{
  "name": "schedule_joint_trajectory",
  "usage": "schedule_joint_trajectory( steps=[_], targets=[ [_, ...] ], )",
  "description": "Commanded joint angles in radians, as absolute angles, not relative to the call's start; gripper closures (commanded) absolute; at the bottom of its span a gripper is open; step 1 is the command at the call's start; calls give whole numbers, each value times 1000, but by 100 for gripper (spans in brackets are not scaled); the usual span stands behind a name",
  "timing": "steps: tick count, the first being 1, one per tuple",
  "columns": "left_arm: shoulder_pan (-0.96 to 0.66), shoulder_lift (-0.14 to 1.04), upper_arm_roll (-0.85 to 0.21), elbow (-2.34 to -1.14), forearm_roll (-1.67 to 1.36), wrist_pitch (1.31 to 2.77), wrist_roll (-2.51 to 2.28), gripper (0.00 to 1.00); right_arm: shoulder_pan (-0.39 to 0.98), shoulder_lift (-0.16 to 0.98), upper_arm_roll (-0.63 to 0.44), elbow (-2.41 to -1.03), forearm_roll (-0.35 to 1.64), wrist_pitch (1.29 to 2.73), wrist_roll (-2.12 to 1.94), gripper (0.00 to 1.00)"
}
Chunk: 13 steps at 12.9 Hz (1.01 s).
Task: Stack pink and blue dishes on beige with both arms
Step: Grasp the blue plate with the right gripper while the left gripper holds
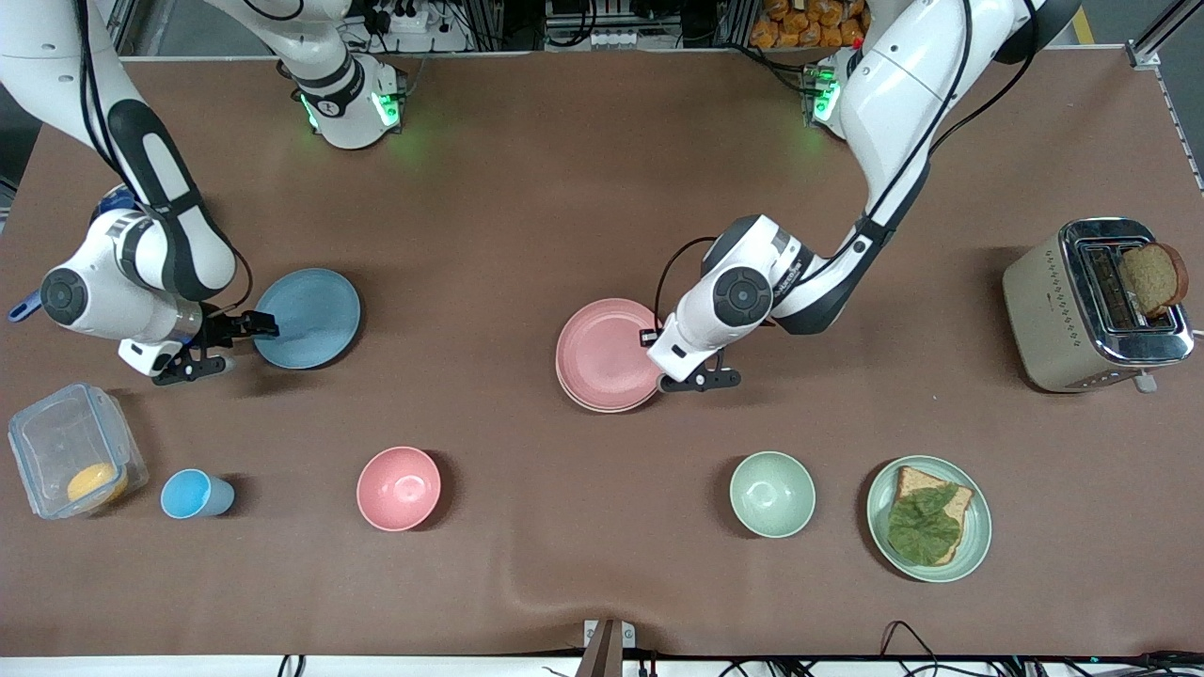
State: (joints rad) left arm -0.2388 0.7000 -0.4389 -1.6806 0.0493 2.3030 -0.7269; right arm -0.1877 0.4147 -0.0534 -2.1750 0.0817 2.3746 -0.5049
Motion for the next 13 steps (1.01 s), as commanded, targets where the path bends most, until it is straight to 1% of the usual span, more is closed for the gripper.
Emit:
schedule_joint_trajectory(
  steps=[1, 2, 3, 5, 6, 8, 11, 13],
  targets=[
    [-242, 710, -425, -1641, 52, 2298, -730, 100, -196, 439, -35, -2164, 118, 2379, -528, 0],
    [-242, 712, -423, -1643, 52, 2298, -727, 100, -198, 440, -31, -2163, 120, 2378, -528, 23],
    [-242, 713, -423, -1643, 52, 2298, -729, 100, -199, 443, -22, -2158, 120, 2373, -526, 51],
    [-242, 715, -423, -1643, 52, 2298, -729, 100, -198, 453, -21, -2143, 120, 2367, -529, 89],
    [-244, 715, -423, -1643, 51, 2298, -735, 100, -198, 453, -20, -2137, 120, 2361, -531, 100],
    [-244, 715, -423, -1643, 49, 2298, -739, 100, -199, 462, -20, -2108, 120, 2320, -531, 100],
    [-248, 715, -423, -1644, 41, 2296, -742, 100, -198, 471, -20, -2004, 121, 2168, -528, 100],
    [-249, 715, -423, -1647, 43, 2298, -742, 100, -190, 471, -18, -1962, 161, 2093, -525, 100]
  ],
)
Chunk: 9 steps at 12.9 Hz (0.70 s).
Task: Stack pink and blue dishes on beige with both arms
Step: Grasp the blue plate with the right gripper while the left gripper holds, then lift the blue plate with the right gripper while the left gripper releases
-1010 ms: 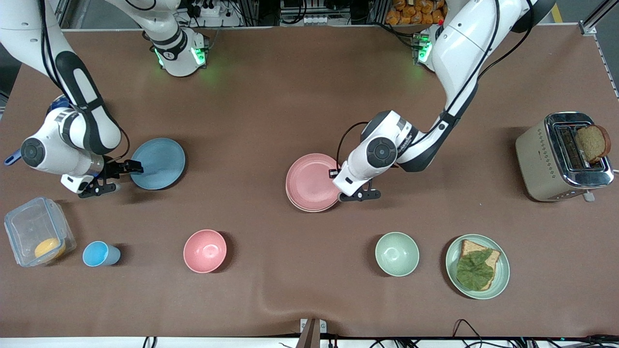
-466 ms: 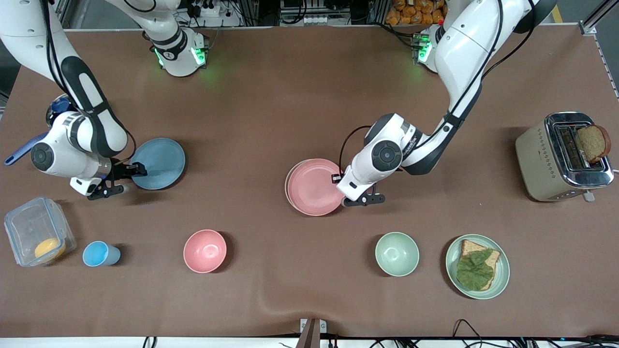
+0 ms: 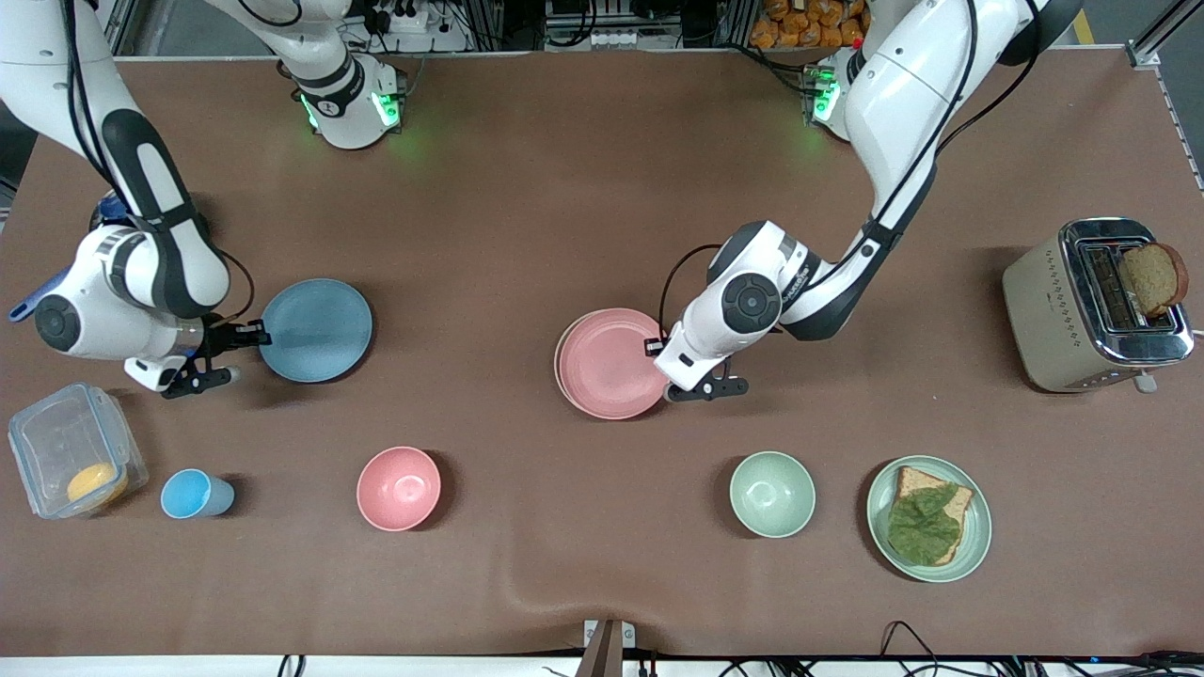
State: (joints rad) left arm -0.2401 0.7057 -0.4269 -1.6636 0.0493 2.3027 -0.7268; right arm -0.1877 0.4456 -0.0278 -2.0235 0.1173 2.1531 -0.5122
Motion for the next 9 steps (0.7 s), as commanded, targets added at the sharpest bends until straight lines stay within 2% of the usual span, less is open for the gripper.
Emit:
schedule_joint_trajectory(
  steps=[1, 5, 9],
  targets=[
    [-252, 715, -423, -1647, 41, 2296, -742, 100, -184, 471, -20, -1938, 179, 2053, -523, 100],
    [-242, 716, -423, -1646, 40, 2296, -742, 100, -146, 469, -20, -1826, 207, 1878, -445, 100],
    [-253, 719, -423, -1644, 37, 2296, -744, 100, -57, 469, -20, -1732, 224, 1777, -273, 100]
  ],
)
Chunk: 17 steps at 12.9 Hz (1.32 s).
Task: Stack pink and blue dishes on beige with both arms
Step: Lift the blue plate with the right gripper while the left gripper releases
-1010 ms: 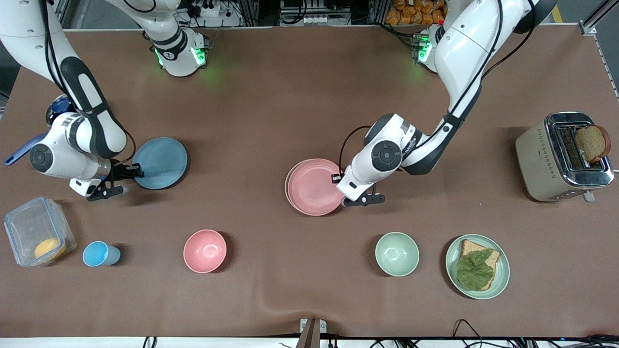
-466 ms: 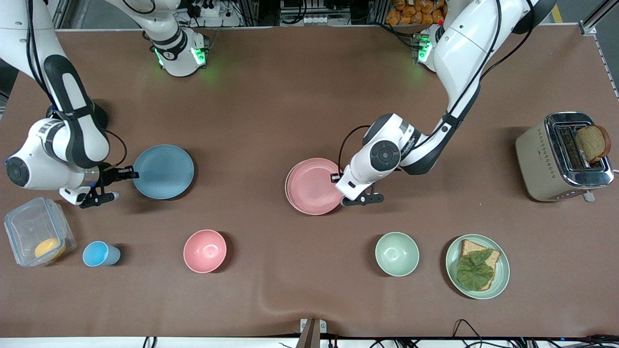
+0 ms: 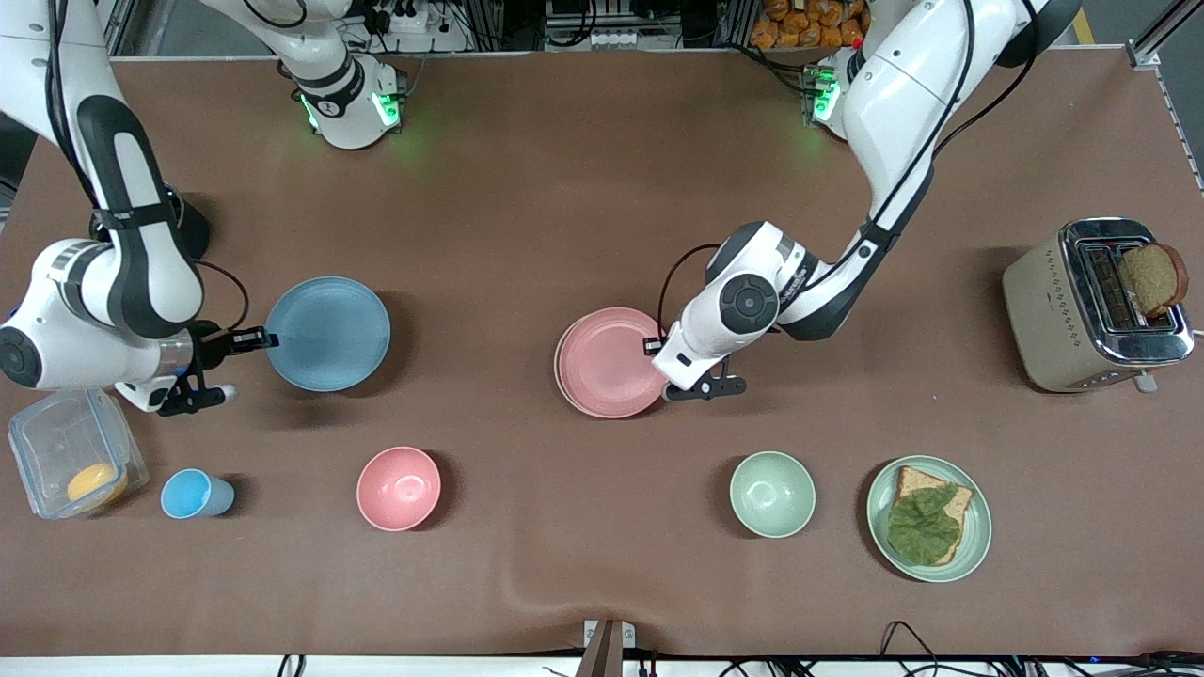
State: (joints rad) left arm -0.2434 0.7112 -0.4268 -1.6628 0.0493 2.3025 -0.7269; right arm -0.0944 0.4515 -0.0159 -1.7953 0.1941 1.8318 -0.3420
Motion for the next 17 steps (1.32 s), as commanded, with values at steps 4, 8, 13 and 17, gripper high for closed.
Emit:
schedule_joint_trajectory(
  steps=[4, 8, 13, 17],
  targets=[
    [-258, 716, -425, -1644, 40, 2296, -776, 100, 3, 469, -20, -1664, 264, 1698, -154, 100],
    [-262, 713, -425, -1644, 38, 2296, -779, 83, 12, 469, -20, -1658, 268, 1689, -137, 100],
    [-255, 672, -425, -1637, 52, 2292, -795, 0, 14, 469, -20, -1660, 267, 1687, -137, 100],
    [-143, 494, -413, -1638, 55, 2166, -787, 0, 87, 480, -18, -1657, 285, 1698, -31, 100]
  ],
)
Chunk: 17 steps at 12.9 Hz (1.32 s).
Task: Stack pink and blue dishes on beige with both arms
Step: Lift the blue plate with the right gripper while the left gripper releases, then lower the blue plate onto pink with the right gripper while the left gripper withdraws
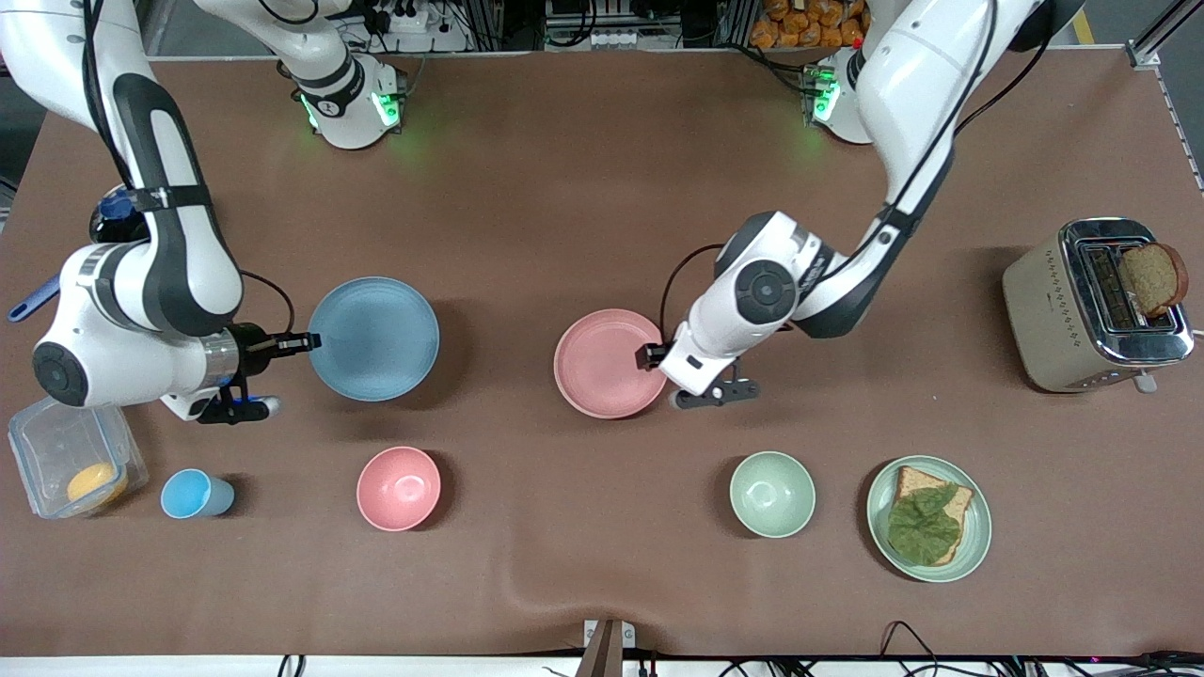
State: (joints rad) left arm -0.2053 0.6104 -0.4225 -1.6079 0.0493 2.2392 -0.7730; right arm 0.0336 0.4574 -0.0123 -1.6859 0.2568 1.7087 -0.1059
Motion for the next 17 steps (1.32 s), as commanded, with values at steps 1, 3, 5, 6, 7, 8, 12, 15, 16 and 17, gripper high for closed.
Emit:
schedule_joint_trajectory(
  steps=[1, 3, 5, 6, 7, 8, 12, 15, 16, 17],
  targets=[
    [-99, 450, -413, -1638, 75, 2145, -782, 0, 109, 495, -20, -1640, 352, 1697, -2, 100],
    [-55, 375, -413, -1638, 177, 2090, -724, 0, 173, 529, -20, -1629, 440, 1706, 43, 100],
    [-14, 324, -414, -1640, 247, 2048, -681, 0, 234, 575, -20, -1586, 494, 1730, 124, 100],
    [7, 299, -416, -1640, 247, 2033, -651, 0, 270, 600, -20, -1569, 520, 1749, 168, 100],
    [29, 270, -419, -1647, 239, 1993, -603, 0, 316, 624, -20, -1553, 532, 1779, 211, 100],
    [46, 240, -422, -1651, 232, 1949, -585, 0, 348, 647, -20, -1536, 543, 1811, 251, 100],
    [87, 170, -423, -1638, 230, 1887, -464, 0, 451, 701, -20, -1528, 612, 1937, 307, 100],
    [103, 152, -416, -1635, 229, 1864, -374, 0, 482, 721, -20, -1526, 641, 1988, 308, 100],
    [104, 150, -414, -1634, 229, 1859, -374, 0, 489, 726, -20, -1526, 647, 2009, 308, 100],
    [104, 141, -414, -1617, 229, 1849, -367, 0, 495, 732, -20, -1526, 663, 2026, 307, 100]
  ],
)
